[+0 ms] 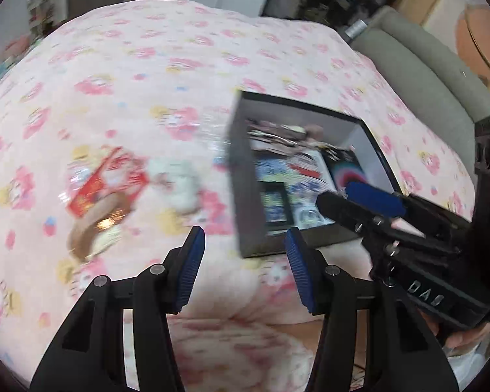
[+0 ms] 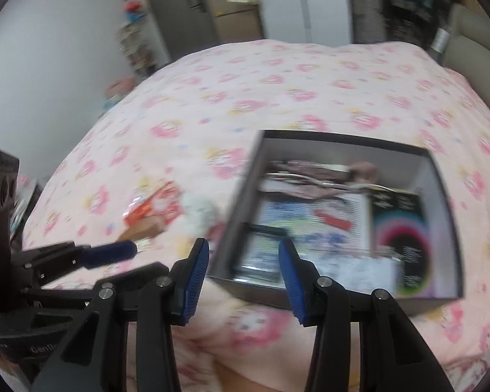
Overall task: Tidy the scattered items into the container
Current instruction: 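Withdraw both grippers from the box toward the wooden comb on the blanket, then close both grippers on the wooden comb and lift it, then carry the wooden comb over the black box and lower it inside, then open both grippers to release the comb and raise them from the box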
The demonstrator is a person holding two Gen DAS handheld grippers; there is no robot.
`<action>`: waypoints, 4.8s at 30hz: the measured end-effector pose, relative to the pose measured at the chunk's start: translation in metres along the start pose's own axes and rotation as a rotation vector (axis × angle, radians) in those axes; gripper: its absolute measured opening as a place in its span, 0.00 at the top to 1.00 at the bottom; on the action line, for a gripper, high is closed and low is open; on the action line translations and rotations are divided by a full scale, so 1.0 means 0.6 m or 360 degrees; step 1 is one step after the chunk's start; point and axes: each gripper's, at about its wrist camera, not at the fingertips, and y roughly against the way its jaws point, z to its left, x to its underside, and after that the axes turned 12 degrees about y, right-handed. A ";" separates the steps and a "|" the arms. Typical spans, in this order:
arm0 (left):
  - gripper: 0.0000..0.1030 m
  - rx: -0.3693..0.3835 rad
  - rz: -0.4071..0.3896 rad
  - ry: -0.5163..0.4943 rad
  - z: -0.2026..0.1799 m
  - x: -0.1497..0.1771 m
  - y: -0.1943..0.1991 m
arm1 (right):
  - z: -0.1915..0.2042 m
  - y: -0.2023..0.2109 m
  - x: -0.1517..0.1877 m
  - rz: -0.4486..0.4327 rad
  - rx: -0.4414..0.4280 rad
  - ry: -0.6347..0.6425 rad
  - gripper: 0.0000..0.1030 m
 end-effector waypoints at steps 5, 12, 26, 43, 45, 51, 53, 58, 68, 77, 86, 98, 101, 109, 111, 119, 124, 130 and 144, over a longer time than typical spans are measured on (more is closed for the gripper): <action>0.48 0.0055 -0.0011 0.0221 0.110 -0.015 0.029 | 0.092 -0.049 -0.045 0.0048 -0.0194 0.0131 0.60; 0.47 0.0002 -0.0007 0.0422 0.247 -0.025 0.024 | 0.160 -0.157 -0.079 0.0201 -0.0439 0.0085 0.60; 0.47 0.0104 0.0344 0.0737 0.424 -0.015 -0.128 | 0.152 -0.358 -0.094 0.0461 -0.0300 -0.0004 0.58; 0.74 -0.0028 0.0157 0.0809 0.460 -0.031 -0.105 | 0.247 -0.402 -0.071 0.0611 -0.0622 0.0210 0.57; 0.72 -0.0017 0.0184 0.0837 0.473 -0.021 -0.105 | 0.240 -0.398 -0.073 0.0597 -0.0633 0.0144 0.57; 0.69 0.0030 0.0237 0.0886 0.483 -0.011 -0.119 | 0.240 -0.423 -0.075 0.0612 -0.0593 0.0143 0.58; 0.65 0.0029 0.0216 0.0884 0.476 -0.011 -0.107 | 0.257 -0.417 -0.075 0.0603 -0.0617 0.0176 0.60; 0.61 0.0069 0.0161 0.0887 0.458 -0.003 -0.065 | 0.273 -0.373 -0.078 0.0556 -0.0624 0.0201 0.60; 0.62 0.0069 0.0037 0.0715 0.365 0.013 0.019 | 0.241 -0.235 -0.078 0.0369 -0.0605 0.0184 0.60; 0.62 0.0142 0.0021 0.0466 0.204 0.006 0.041 | 0.152 -0.114 -0.055 0.0203 -0.0485 0.0099 0.60; 0.62 0.0207 0.0077 0.0098 -0.033 -0.051 -0.023 | -0.023 -0.025 -0.035 0.0111 -0.0240 -0.0012 0.60; 0.61 0.0296 0.0273 -0.0136 -0.224 -0.161 -0.229 | -0.275 -0.017 -0.061 -0.0019 0.0079 -0.0221 0.60; 0.61 0.0282 0.0352 -0.0140 -0.220 -0.143 -0.278 | -0.312 -0.059 -0.028 0.0070 0.0040 -0.0347 0.60; 0.60 0.0124 0.0466 -0.0164 -0.202 -0.107 -0.324 | -0.306 -0.127 -0.002 0.0320 0.0031 -0.0353 0.60; 0.59 0.0117 0.0483 -0.0156 -0.191 -0.108 -0.332 | -0.299 -0.141 0.003 0.0380 0.0021 -0.0329 0.60; 0.59 0.0138 0.0389 -0.0155 -0.175 -0.107 -0.312 | -0.309 -0.140 0.018 0.0385 0.0105 -0.0352 0.60; 0.60 0.0257 0.0485 -0.0169 -0.183 -0.098 -0.321 | -0.301 -0.145 0.019 0.0393 0.0054 -0.0320 0.60; 0.63 0.0195 0.0598 -0.0273 -0.203 -0.074 -0.337 | -0.291 -0.161 0.035 0.0521 0.0008 -0.0271 0.60; 0.67 0.0072 0.0474 -0.0342 -0.216 -0.074 -0.330 | -0.289 -0.159 0.040 0.0532 0.0252 -0.0147 0.60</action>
